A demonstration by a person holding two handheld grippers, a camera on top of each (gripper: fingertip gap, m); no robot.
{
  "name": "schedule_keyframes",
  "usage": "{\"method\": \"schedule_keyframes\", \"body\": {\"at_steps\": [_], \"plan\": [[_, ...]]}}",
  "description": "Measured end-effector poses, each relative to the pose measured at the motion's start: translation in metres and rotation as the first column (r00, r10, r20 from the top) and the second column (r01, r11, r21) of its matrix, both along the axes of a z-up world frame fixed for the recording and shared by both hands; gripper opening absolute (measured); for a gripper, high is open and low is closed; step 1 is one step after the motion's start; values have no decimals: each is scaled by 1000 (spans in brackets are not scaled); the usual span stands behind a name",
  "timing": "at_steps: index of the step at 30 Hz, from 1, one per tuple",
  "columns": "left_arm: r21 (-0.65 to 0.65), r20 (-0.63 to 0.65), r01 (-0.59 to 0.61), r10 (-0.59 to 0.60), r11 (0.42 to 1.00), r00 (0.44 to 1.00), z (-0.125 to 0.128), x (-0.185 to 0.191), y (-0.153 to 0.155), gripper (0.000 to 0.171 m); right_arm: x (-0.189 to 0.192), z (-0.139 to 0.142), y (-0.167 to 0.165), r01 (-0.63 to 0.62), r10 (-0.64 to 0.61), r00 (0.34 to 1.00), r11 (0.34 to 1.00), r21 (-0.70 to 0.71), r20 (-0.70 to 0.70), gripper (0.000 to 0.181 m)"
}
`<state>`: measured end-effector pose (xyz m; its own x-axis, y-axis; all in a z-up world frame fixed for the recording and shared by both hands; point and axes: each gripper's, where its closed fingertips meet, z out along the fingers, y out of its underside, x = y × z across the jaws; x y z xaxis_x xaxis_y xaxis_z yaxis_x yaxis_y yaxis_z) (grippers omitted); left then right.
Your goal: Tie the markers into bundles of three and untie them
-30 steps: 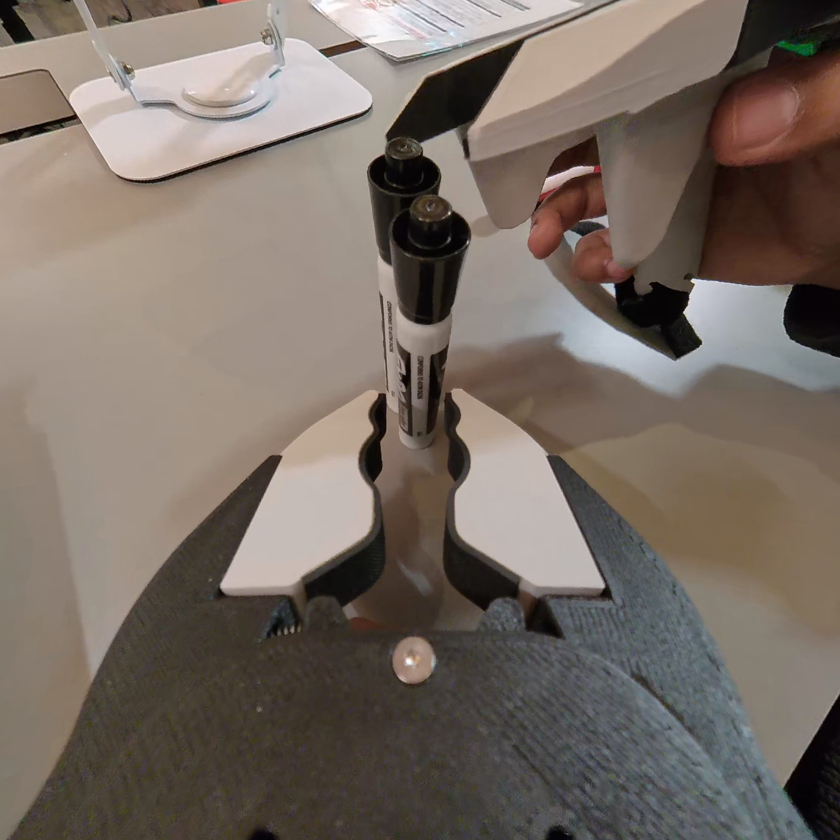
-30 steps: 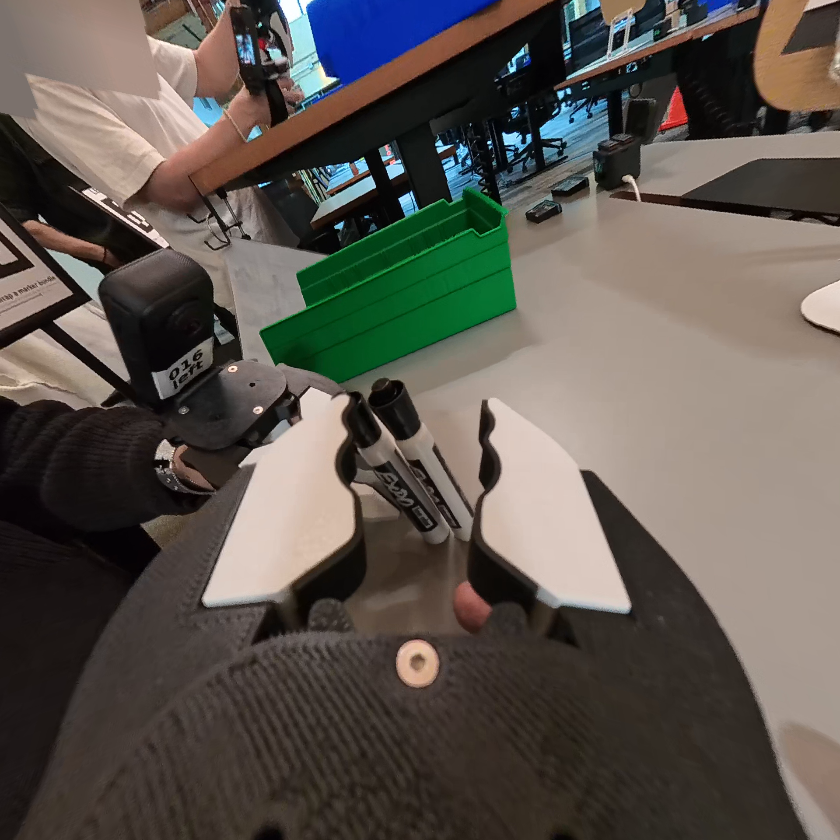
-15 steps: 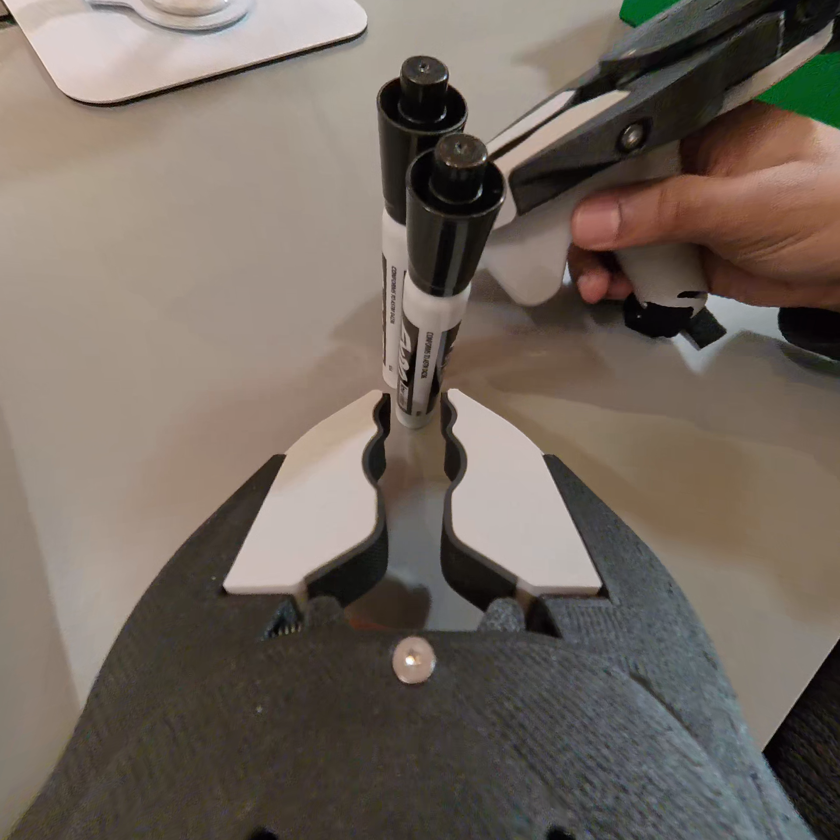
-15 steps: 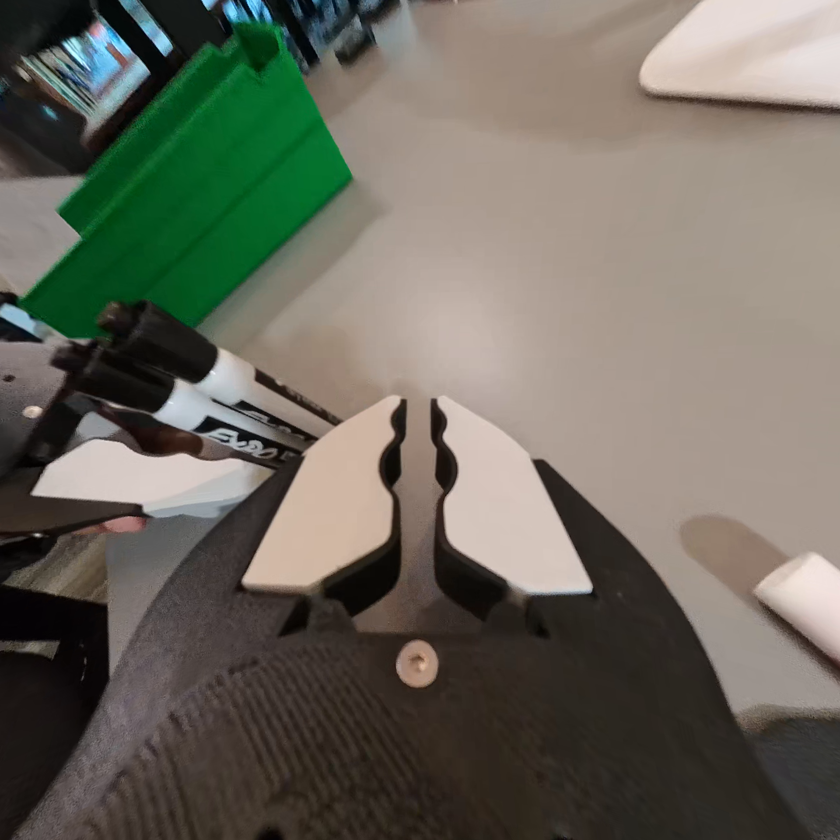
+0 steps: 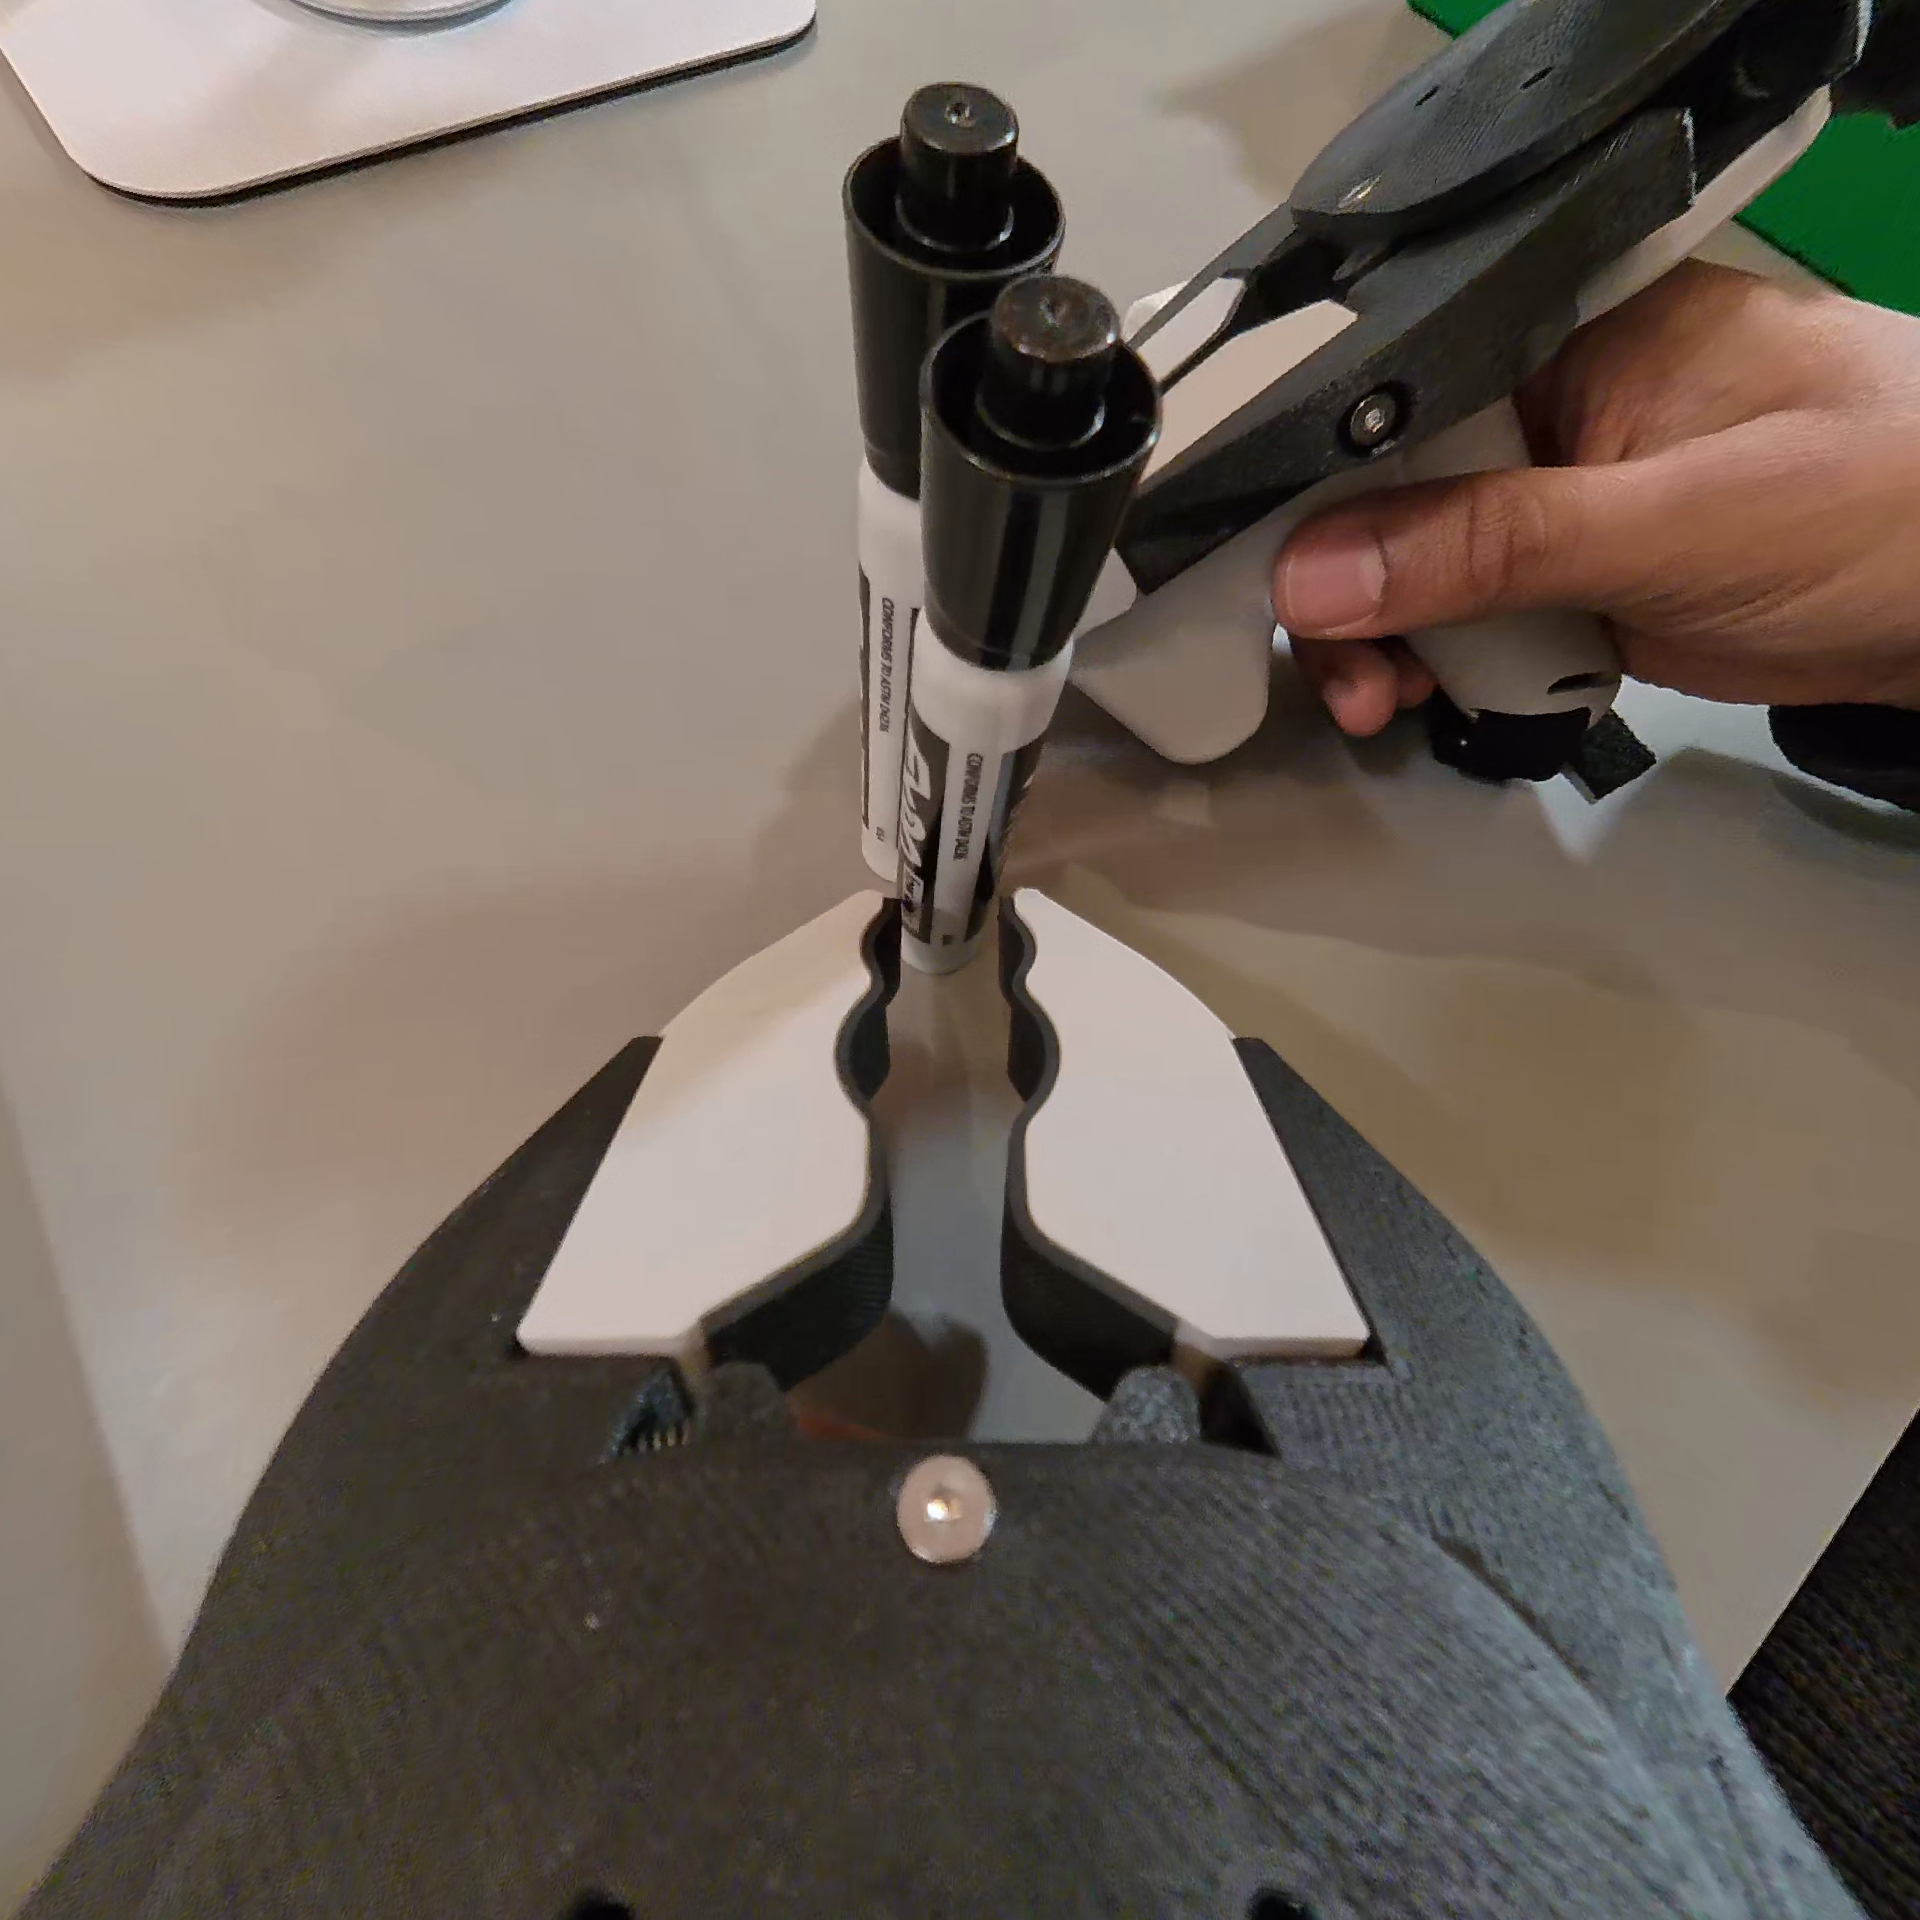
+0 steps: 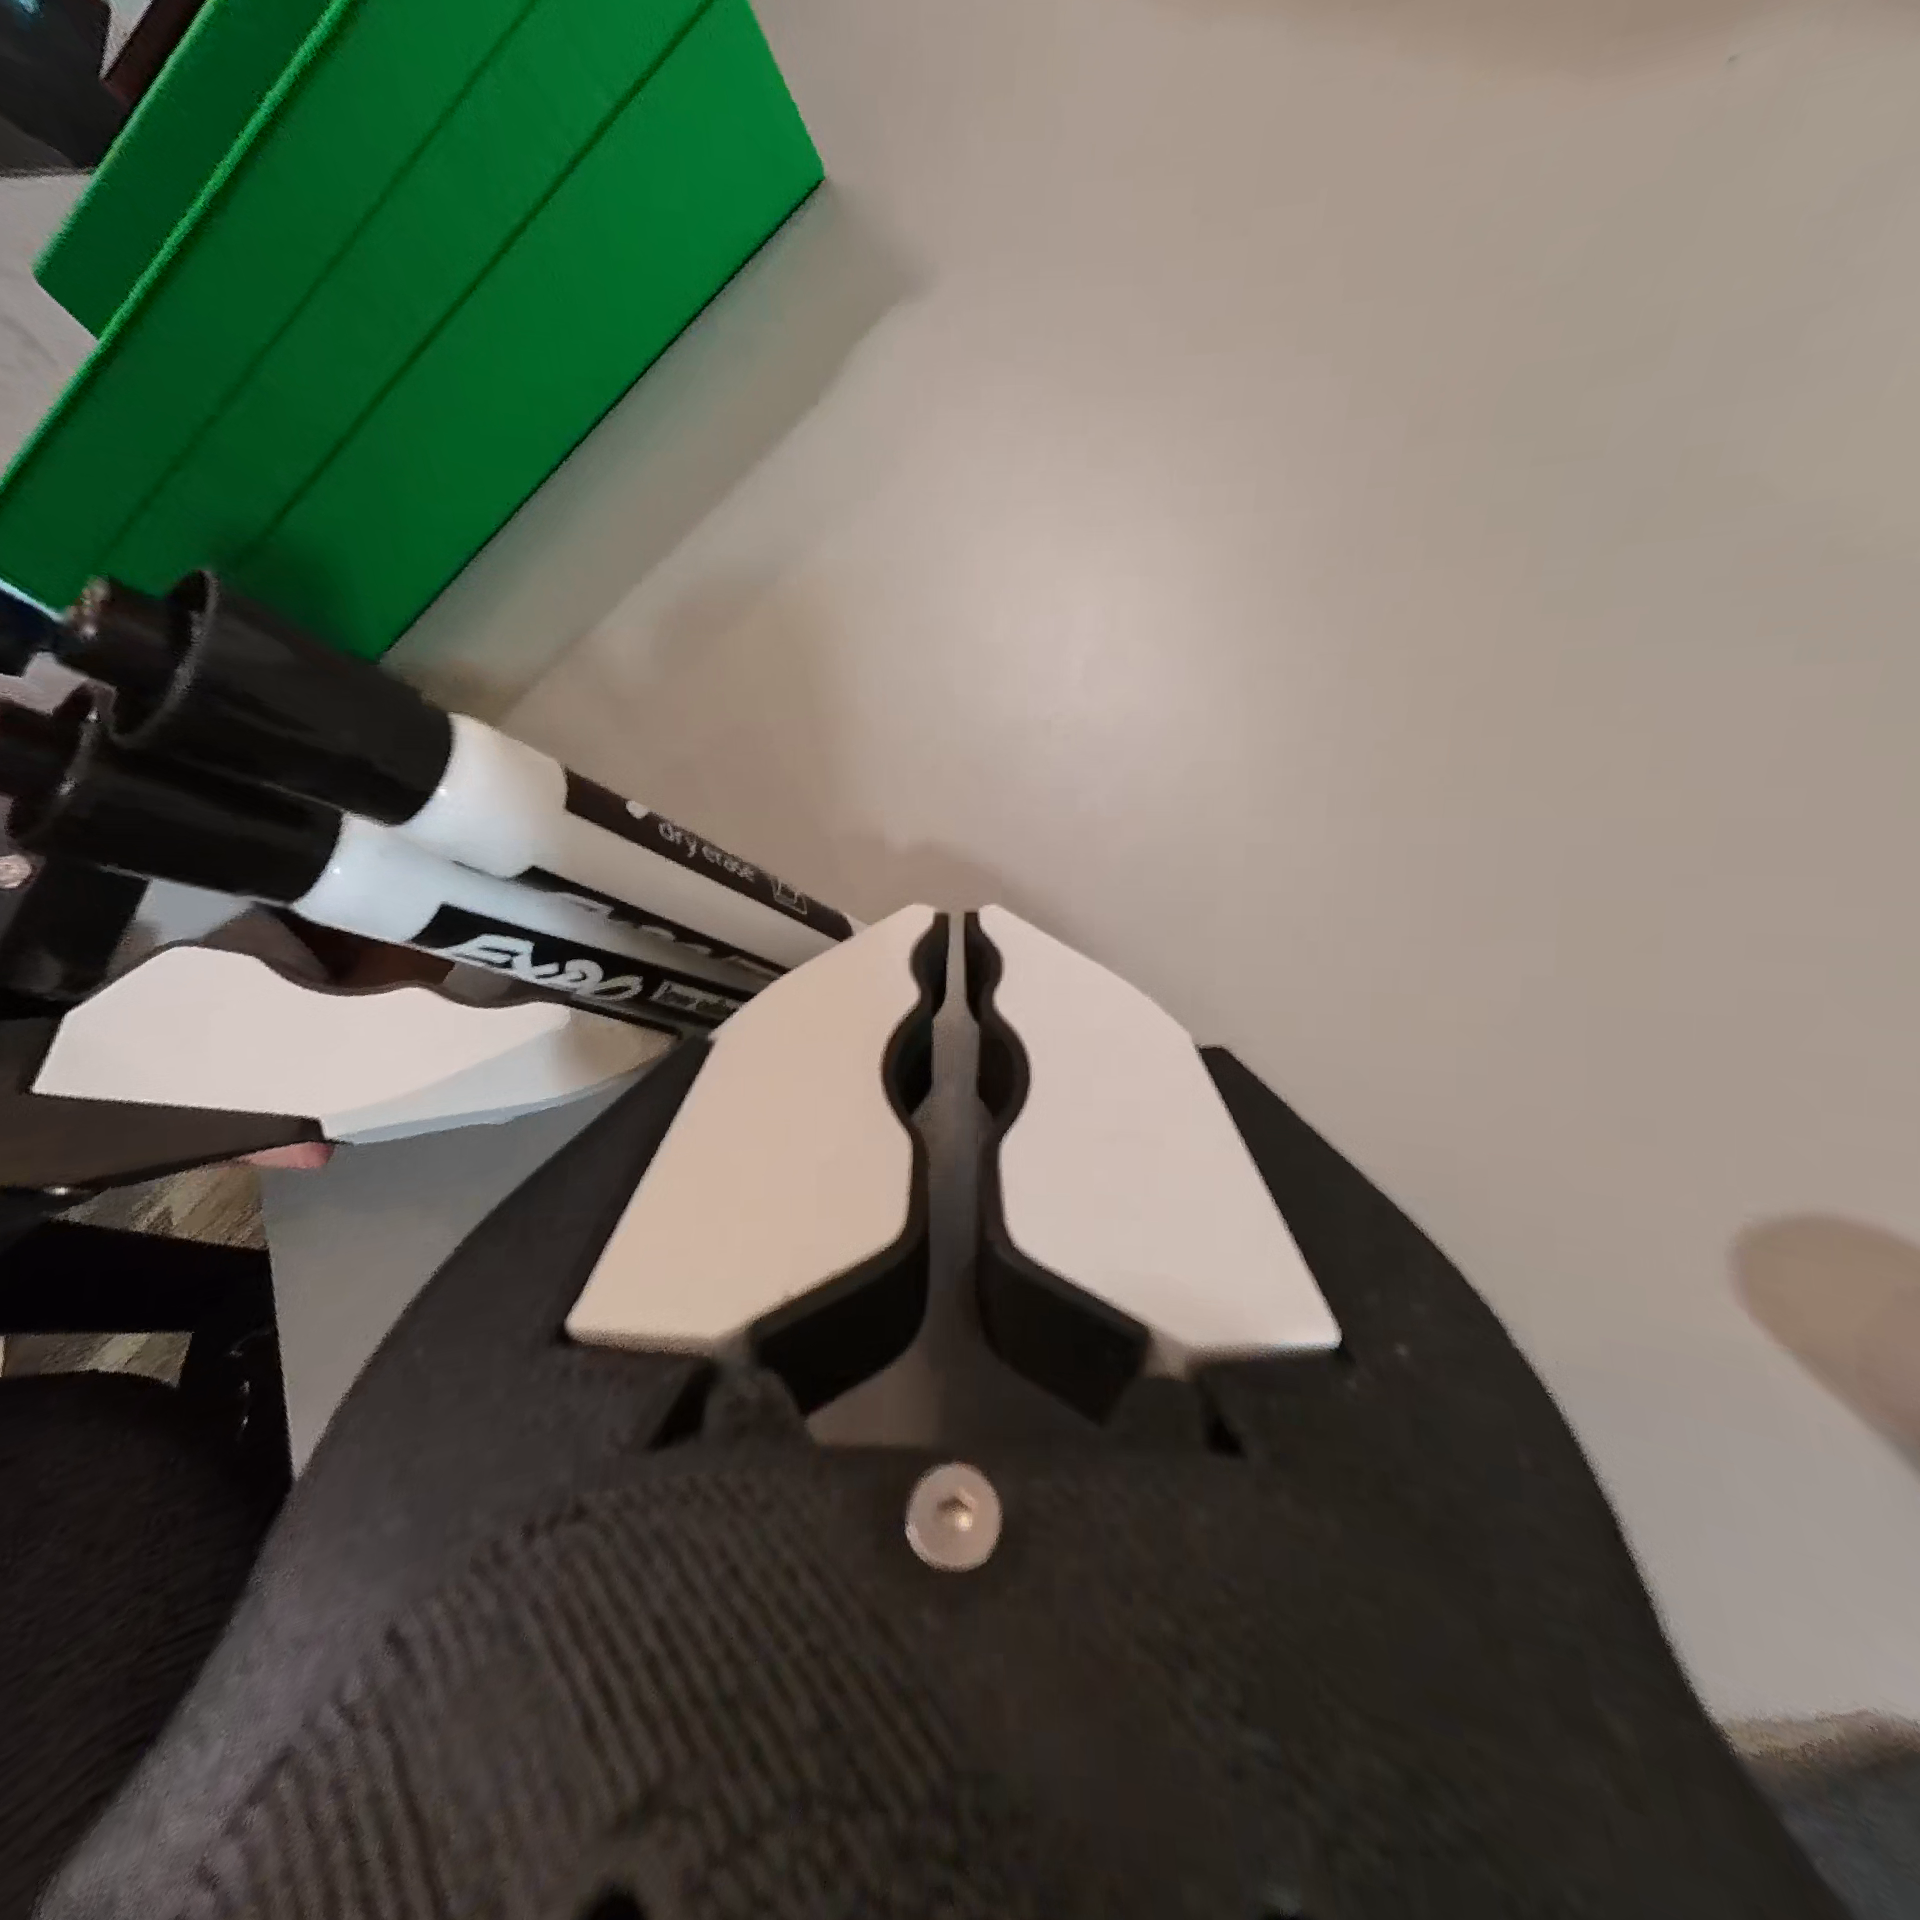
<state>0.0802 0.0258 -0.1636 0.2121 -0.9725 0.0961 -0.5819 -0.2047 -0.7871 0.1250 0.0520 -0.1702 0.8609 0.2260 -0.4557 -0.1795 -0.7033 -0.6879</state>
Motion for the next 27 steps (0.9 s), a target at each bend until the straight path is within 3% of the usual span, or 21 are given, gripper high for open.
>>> {"method": "schedule_keyframes", "body": {"at_steps": [9, 14, 17, 21, 24, 27], "plan": [[-25, -6, -2, 1, 1000, 1000, -2, 0, 1, 18, 0, 3, 0, 1, 0, 1000, 1000, 18, -14, 10], [-43, -4, 7, -7, 999, 1000, -2, -2, -2, 22, 16, 25, -6, 13, -16, 1000, 993, 114, 26, 22], [-34, -10, 13, -14, 999, 1000, -2, -8, -2, 27, 56, 50, -18, 64, -89, 988, 980, 188, 127, 25], [59, 0, 22, -22, 998, 1000, 4, -18, 2, 33, 140, 71, -50, 204, -262, 927, 953, 224, 268, 31], [86, 8, 39, -40, 995, 999, 6, -15, -2, 33, 183, 72, -74, 287, -343, 907, 929, 235, 246, 35], [87, -30, 62, -59, 994, 998, -1, -14, -5, 35, 200, 62, -85, 314, -357, 911, 925, 214, 207, 35]]}}
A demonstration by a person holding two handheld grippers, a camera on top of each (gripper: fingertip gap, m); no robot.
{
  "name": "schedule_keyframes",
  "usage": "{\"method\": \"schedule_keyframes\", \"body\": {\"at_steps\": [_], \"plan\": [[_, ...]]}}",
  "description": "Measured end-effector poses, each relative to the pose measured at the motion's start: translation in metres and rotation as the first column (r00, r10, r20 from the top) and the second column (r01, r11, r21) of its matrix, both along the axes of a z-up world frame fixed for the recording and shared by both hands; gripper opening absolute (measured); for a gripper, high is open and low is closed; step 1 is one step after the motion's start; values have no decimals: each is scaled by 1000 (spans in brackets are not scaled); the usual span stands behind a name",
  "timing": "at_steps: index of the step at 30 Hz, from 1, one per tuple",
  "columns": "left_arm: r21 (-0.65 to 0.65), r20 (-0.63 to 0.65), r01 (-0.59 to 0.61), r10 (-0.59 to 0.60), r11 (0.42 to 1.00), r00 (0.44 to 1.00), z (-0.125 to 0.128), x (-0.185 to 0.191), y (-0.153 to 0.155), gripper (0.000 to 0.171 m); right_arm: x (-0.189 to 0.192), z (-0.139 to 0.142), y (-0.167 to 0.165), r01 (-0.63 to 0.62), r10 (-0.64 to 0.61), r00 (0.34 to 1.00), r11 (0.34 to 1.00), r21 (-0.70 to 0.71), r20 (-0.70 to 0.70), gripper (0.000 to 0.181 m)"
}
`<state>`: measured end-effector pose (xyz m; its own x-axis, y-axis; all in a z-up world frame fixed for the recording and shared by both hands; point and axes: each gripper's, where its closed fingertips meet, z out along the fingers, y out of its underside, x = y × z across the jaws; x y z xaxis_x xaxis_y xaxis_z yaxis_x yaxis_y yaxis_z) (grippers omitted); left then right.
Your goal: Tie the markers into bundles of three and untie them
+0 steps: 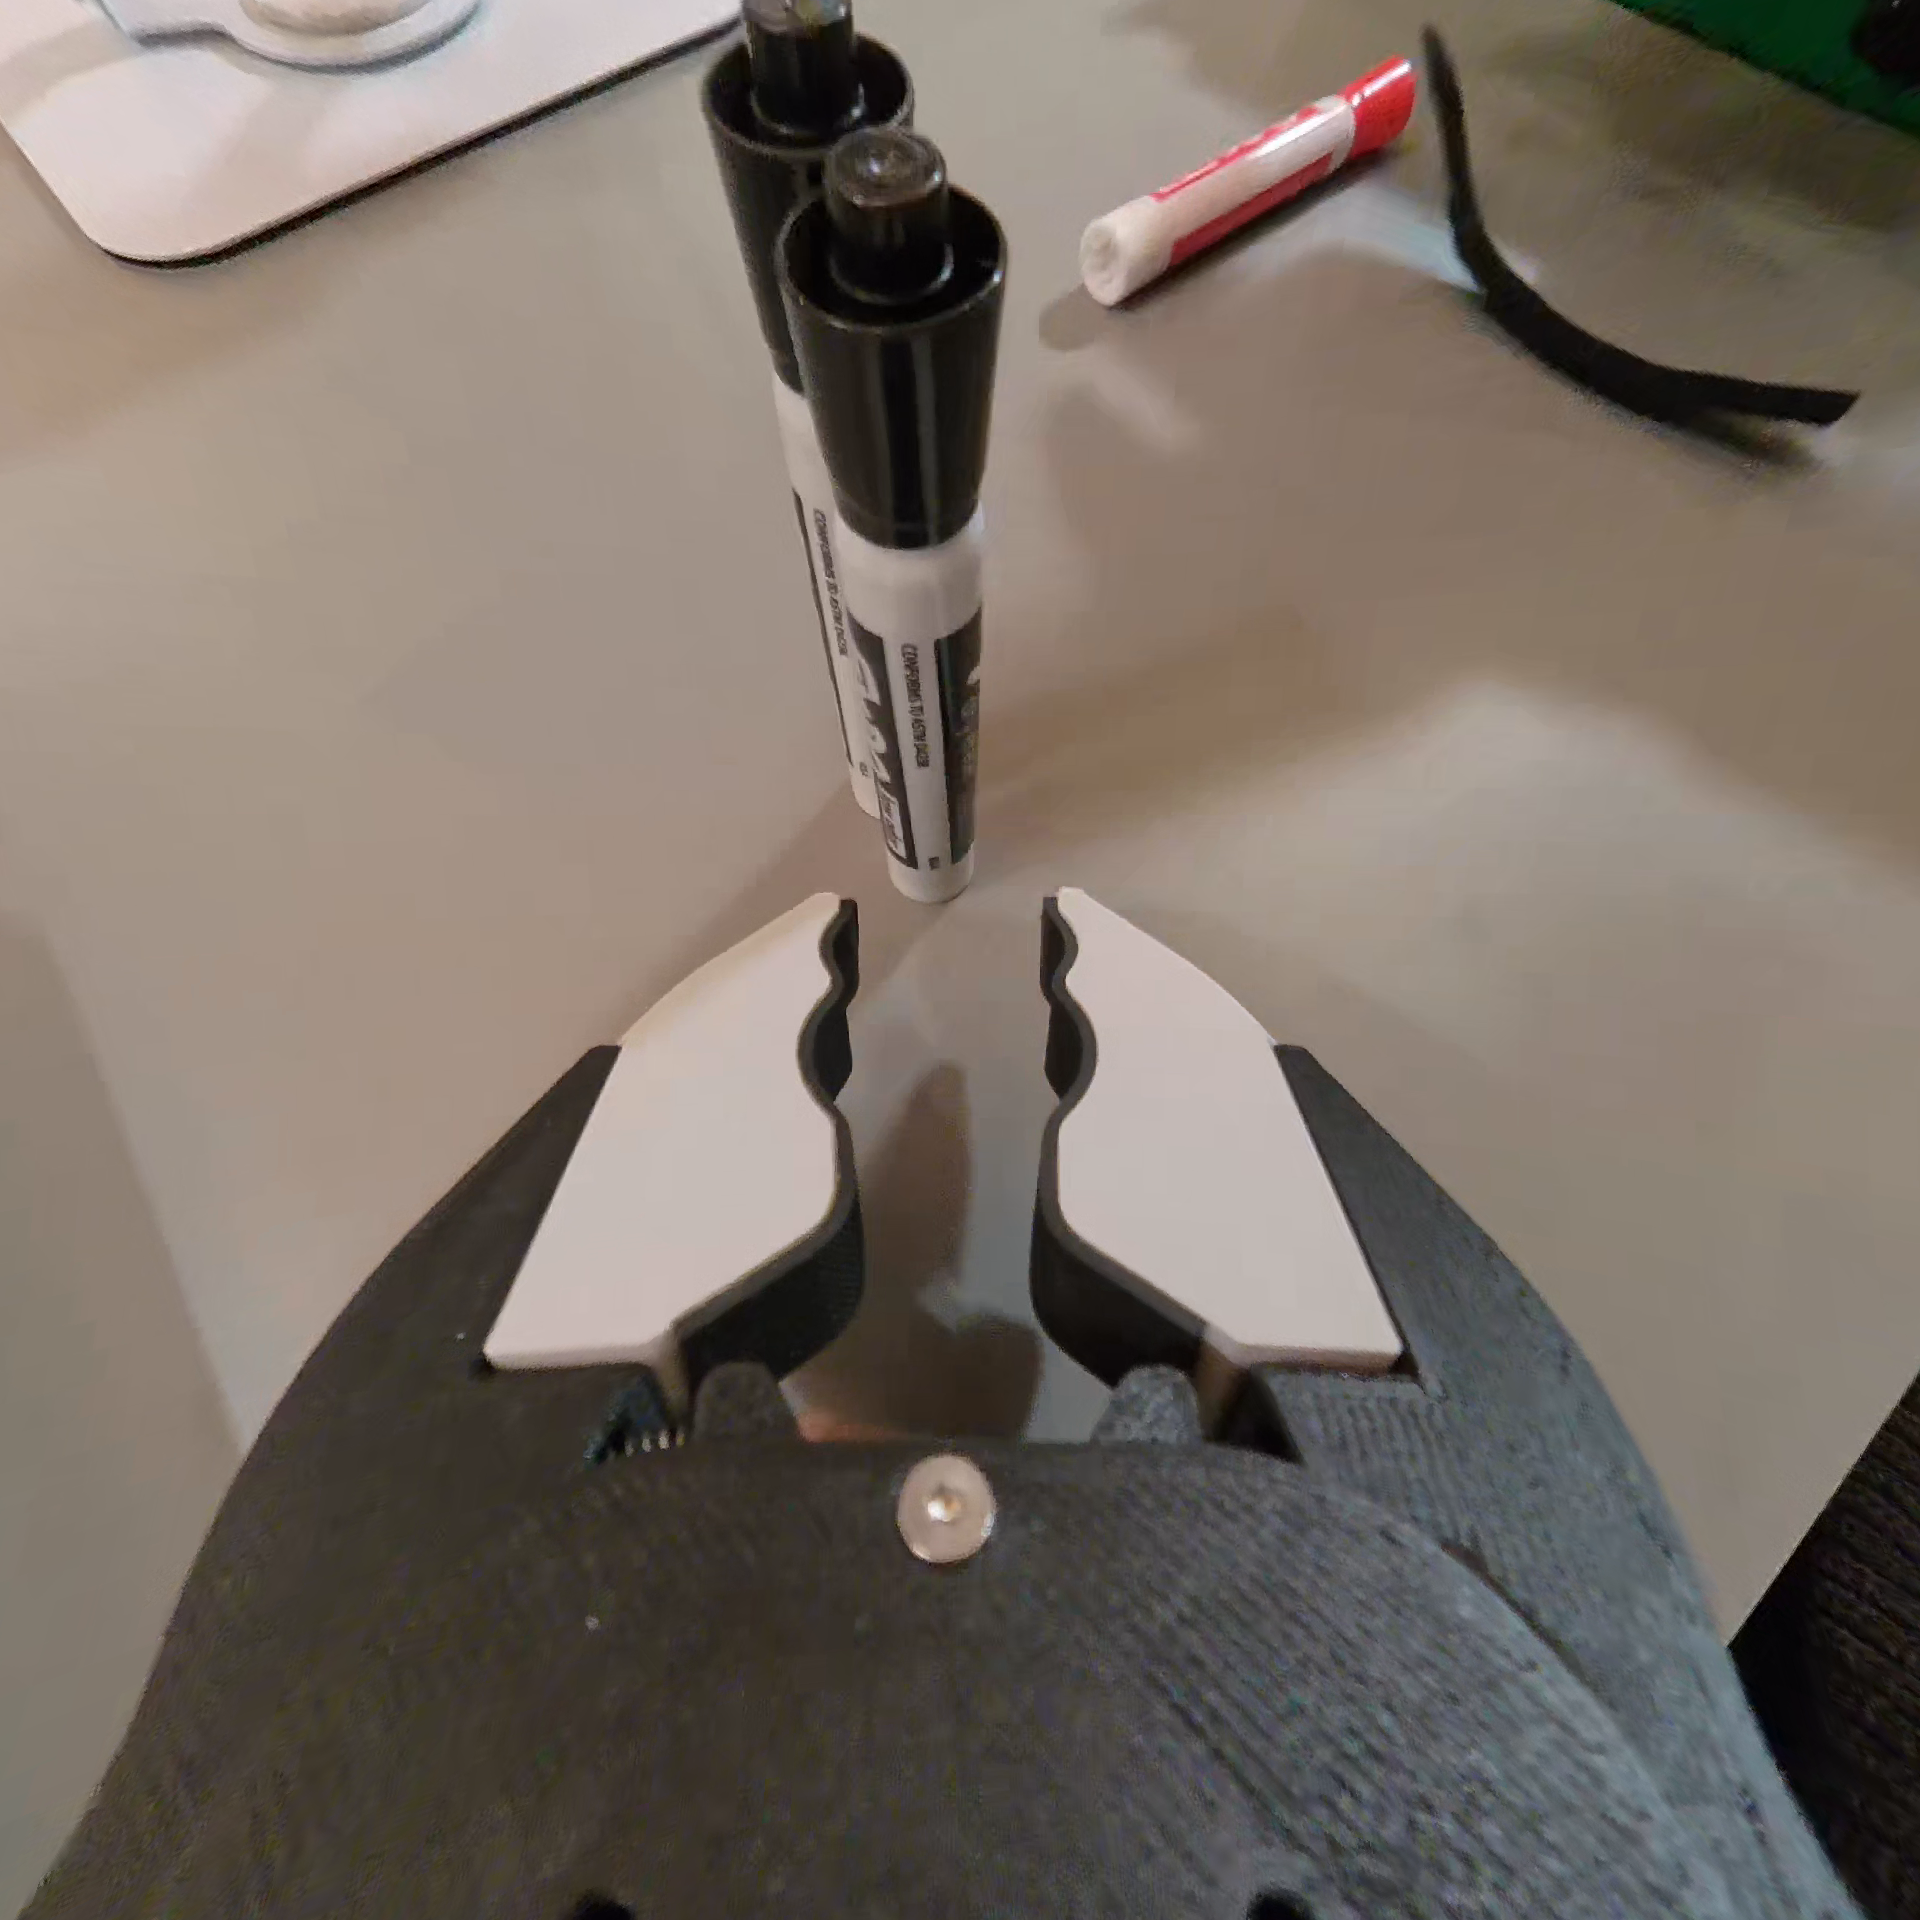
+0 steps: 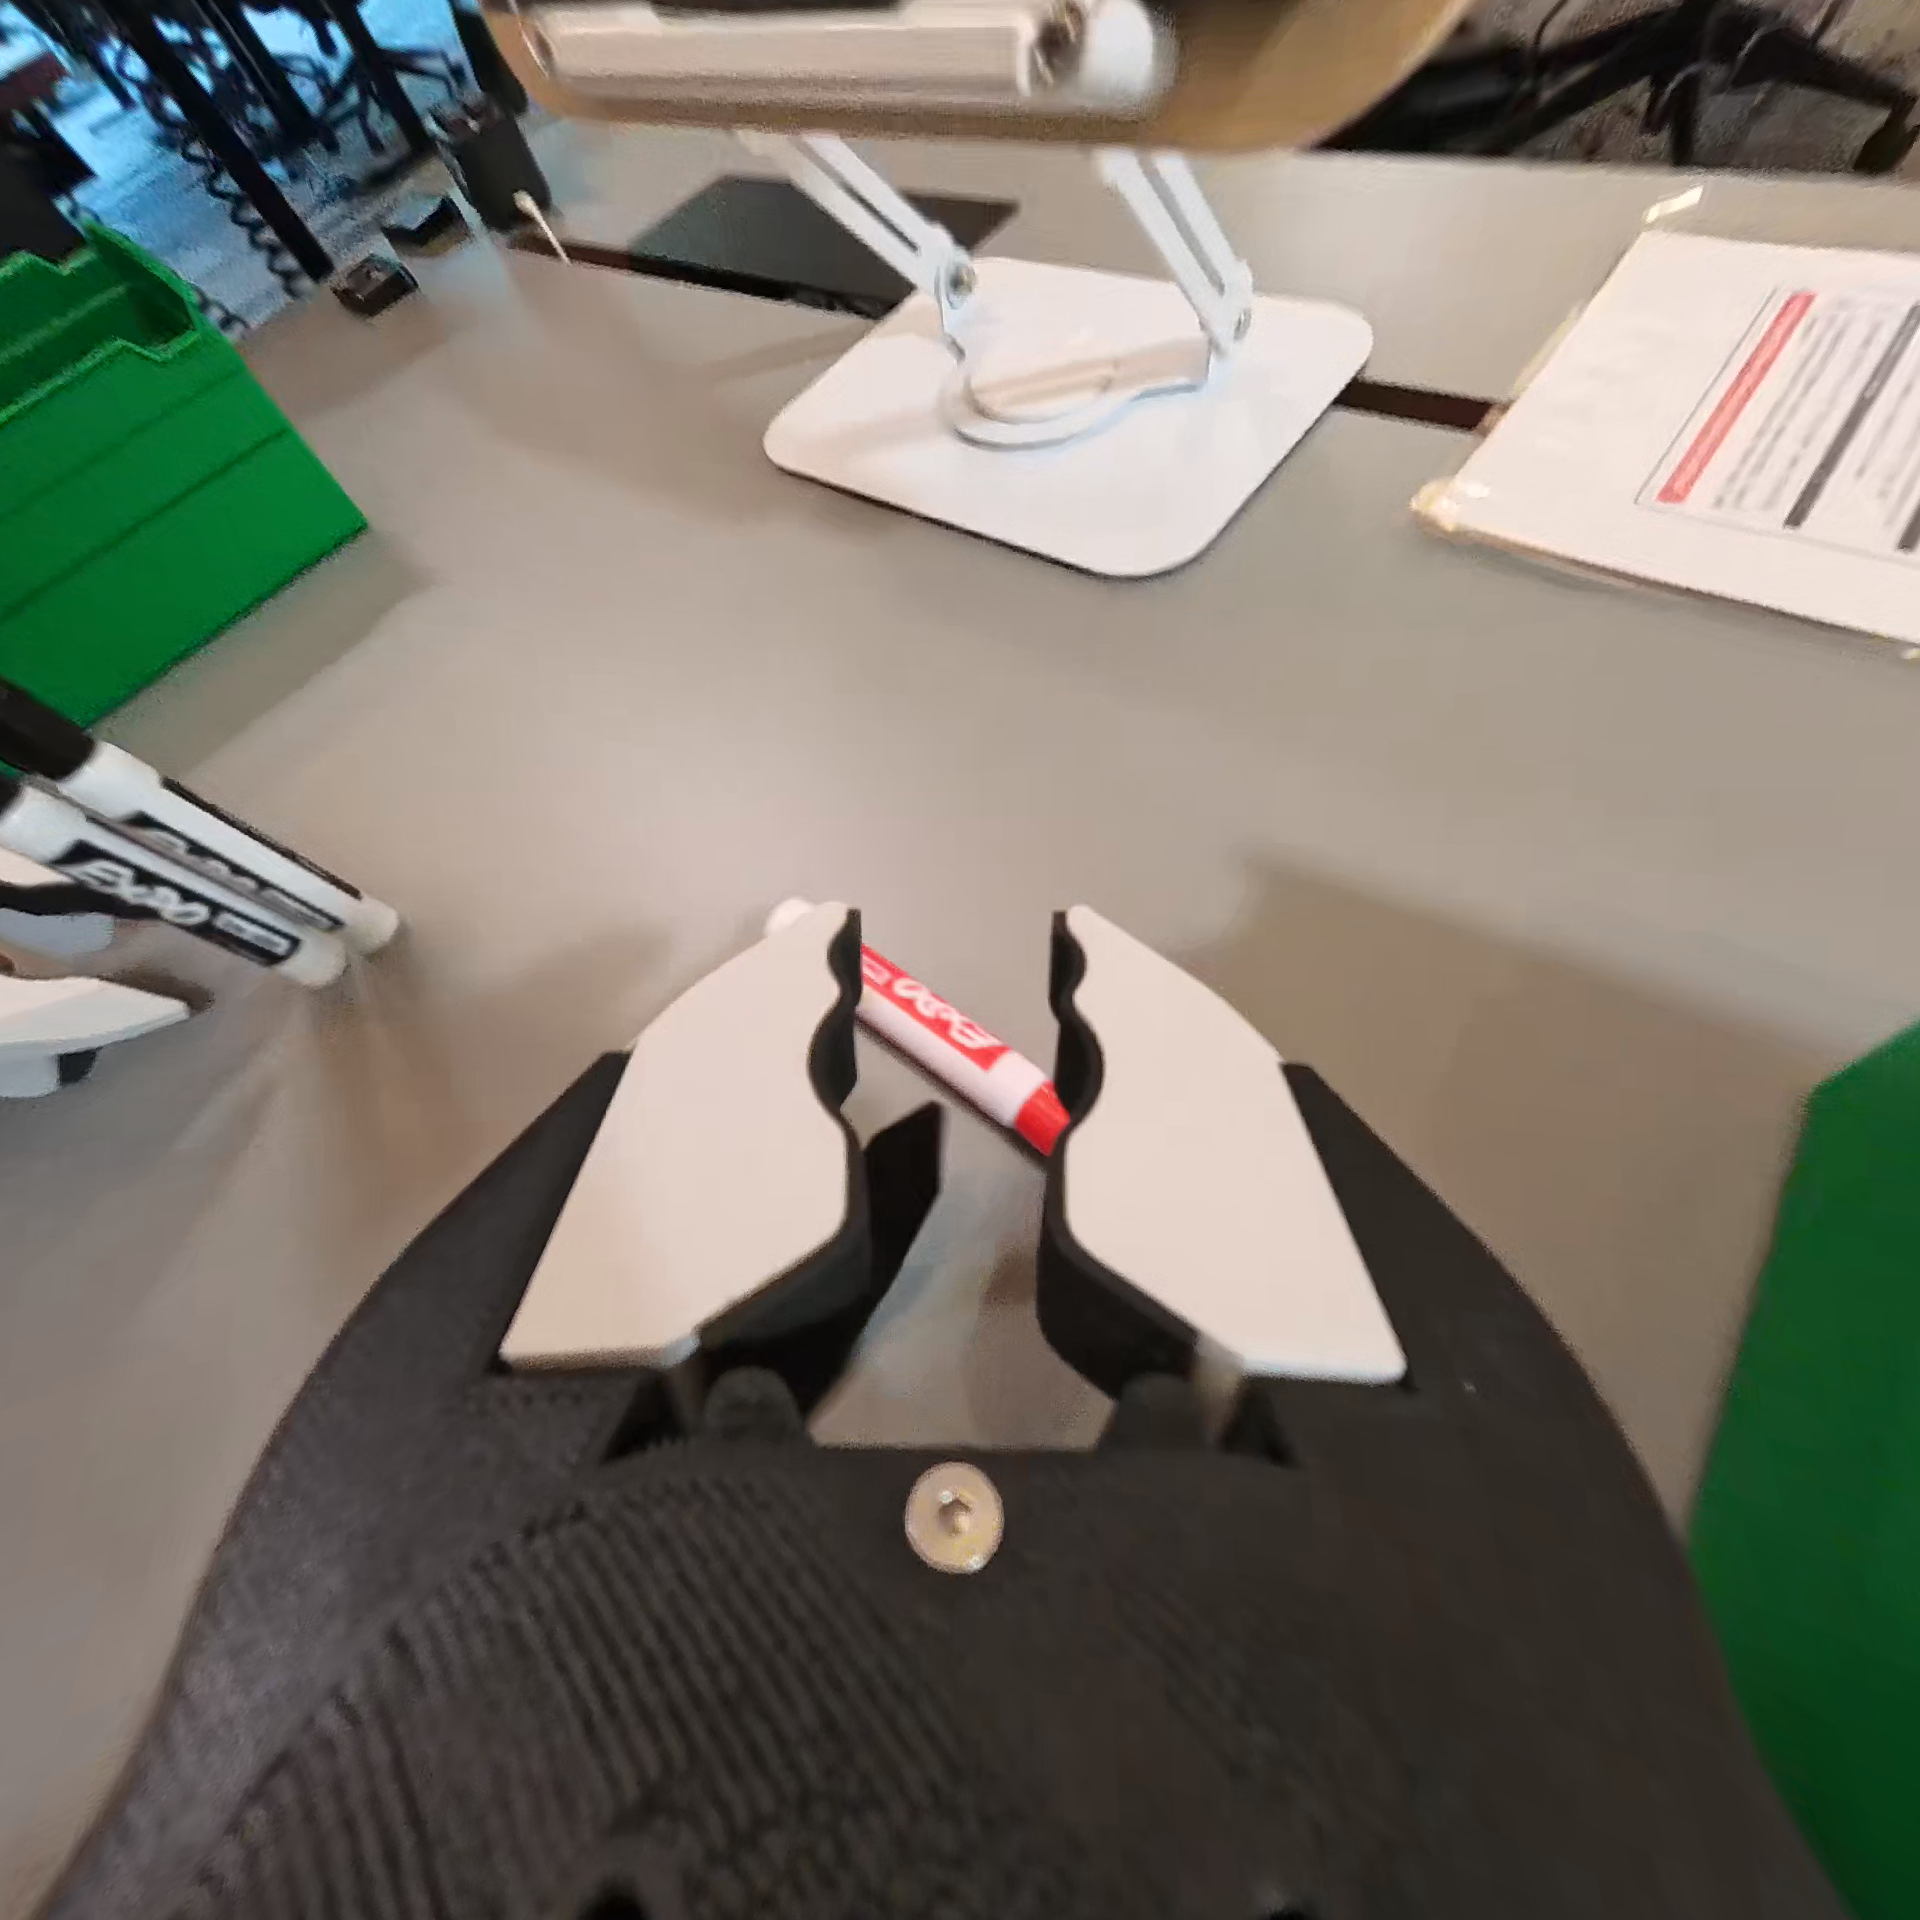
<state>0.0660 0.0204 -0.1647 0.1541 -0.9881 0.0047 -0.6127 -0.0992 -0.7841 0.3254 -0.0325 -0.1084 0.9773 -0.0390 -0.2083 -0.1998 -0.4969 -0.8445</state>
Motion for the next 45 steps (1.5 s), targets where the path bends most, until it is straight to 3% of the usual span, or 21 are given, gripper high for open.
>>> {"method": "schedule_keyframes", "body": {"at_steps": [4, 10, 13, 15, 18, 22, 27, 29, 31, 33, 35, 37, 40, 44, 45], "plan": [[-2, 18, -10, 10, 1000, 1000, 3, 0, 2, 34, 9, -32, -4, 3, 16, 992, 989, -149, 124, 30], [-19, 19, -19, 19, 1000, 1000, 2, 0, 3, 34, 7, -66, -9, -27, 157, 921, 939, -344, 357, 48], [-18, 17, -15, 15, 1000, 1000, 2, 0, 2, 35, -5, -75, -11, -90, 208, 932, 927, -364, 297, 45], [-16, 13, -14, 14, 1000, 1000, 1, 0, 1, 35, -8, -77, -12, -103, 211, 944, 917, -385, 252, 28], [-18, 16, -17, 17, 1000, 1000, 2, 0, 2, 35, -6, -74, -13, -92, 215, 937, 912, -399, 275, 19], [-12, 35, -30, 31, 999, 999, 5, 1, 4, 35, -17, -48, -5, -123, 212, 937, 943, -308, 277, 18], [61, 152, -109, 99, 992, 983, 35, -1, 14, 51, -58, -7, -3, -265, 331, 910, 927, -265, 249, 18], [105, 213, -202, 177, 974, 961, 54, -5, 22, 66, -77, 3, -11, -326, 415, 873, 887, -327, 255, 17], [151, 310, -238, 182, 959, 933, 81, -7, 19, 68, -95, 10, -22, -372, 501, 820, 834, -407, 276, 17], [196, 406, -213, 118, 957, 906, 108, -5, 2, 69, -123, 18, -33, -455, 590, 773, 773, -443, 235, 17], [224, 440, -89, -19, 970, 898, 121, 2, -32, 68, -162, 26, -47, -597, 695, 711, 676, -431, 107, 17], [222, 399, 58, -145, 973, 905, 114, 10, -67, 64, -197, 29, -61, -708, 783, 622, 572, -415, 17, 17], [228, 302, 158, -224, 961, 926, 90, 16, -96, 60, -227, 26, -71, -775, 843, 537, 475, -417, -39, 17], [238, 238, 281, -336, 930, 911, 71, 15, -116, 23, -249, 35, -70, -843, 868, 488, 439, -311, -96, 17], [231, 240, 290, -343, 929, 908, 71, 15, -118, 21, -252, 40, -69, -858, 868, 482, 439, -267, -118, 17]]}}
